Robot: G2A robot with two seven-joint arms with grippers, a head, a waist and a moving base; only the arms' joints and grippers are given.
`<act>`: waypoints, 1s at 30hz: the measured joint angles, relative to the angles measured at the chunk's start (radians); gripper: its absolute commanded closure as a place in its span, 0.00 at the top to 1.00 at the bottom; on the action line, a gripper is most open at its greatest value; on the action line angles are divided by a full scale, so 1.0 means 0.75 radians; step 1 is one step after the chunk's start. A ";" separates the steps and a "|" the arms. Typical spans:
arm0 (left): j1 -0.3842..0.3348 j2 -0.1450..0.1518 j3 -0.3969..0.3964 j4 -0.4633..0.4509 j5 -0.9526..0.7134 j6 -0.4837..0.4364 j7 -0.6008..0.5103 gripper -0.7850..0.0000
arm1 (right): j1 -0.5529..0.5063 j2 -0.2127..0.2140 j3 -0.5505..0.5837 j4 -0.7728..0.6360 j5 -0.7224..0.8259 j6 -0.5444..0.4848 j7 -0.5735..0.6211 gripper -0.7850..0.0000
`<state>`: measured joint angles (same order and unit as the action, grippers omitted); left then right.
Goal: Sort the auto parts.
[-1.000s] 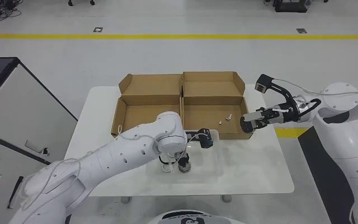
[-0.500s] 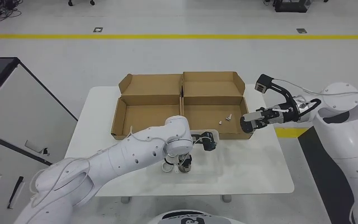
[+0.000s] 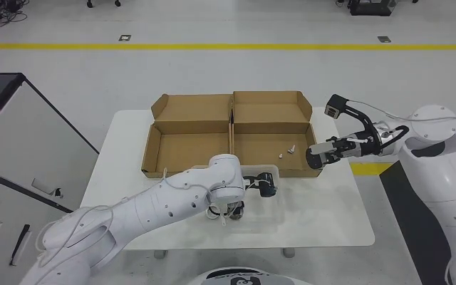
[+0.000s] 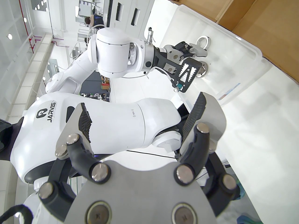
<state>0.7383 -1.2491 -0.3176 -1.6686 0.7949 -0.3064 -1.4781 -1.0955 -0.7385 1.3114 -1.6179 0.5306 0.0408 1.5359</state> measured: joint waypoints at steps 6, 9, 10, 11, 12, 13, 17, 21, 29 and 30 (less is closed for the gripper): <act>0.026 0.022 -0.013 -0.045 0.028 -0.012 -0.036 0.51 | 0.000 0.000 0.000 0.000 0.000 0.000 0.000 1.00; 0.028 0.028 -0.004 -0.043 0.031 -0.018 -0.029 0.53 | 0.000 0.000 0.000 0.000 0.000 0.000 0.000 1.00; 0.028 0.028 -0.001 -0.040 0.027 -0.022 -0.025 0.52 | 0.000 0.000 0.000 0.000 0.000 0.000 0.000 1.00; 0.026 0.029 0.004 -0.036 0.024 -0.026 -0.021 0.51 | 0.000 0.000 0.000 0.000 0.000 0.000 0.000 1.00; 0.022 0.029 0.011 -0.031 0.020 -0.032 -0.016 0.52 | 0.000 0.000 0.000 0.000 0.000 0.000 0.000 1.00; 0.018 0.028 0.018 -0.028 0.017 -0.035 -0.012 0.53 | 0.000 0.000 0.000 0.000 0.000 0.000 0.000 1.00; 0.001 0.024 0.047 -0.024 0.004 -0.052 0.004 0.52 | 0.000 0.000 0.000 0.000 0.000 0.000 0.000 1.00; -0.015 0.018 0.072 -0.020 -0.011 -0.061 0.014 0.51 | 0.000 0.000 0.000 0.000 0.000 0.000 0.000 1.00; -0.037 0.008 0.102 -0.017 -0.030 -0.061 0.014 0.47 | 0.000 0.000 0.000 0.000 0.000 0.000 0.000 1.00; -0.039 0.007 0.105 -0.016 -0.033 -0.061 0.014 0.46 | 0.000 0.000 0.000 0.000 0.000 0.000 0.000 1.00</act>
<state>0.7094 -1.2441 -0.2386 -1.6808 0.7704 -0.3521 -1.4680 -1.0955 -0.7385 1.3114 -1.6179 0.5306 0.0408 1.5359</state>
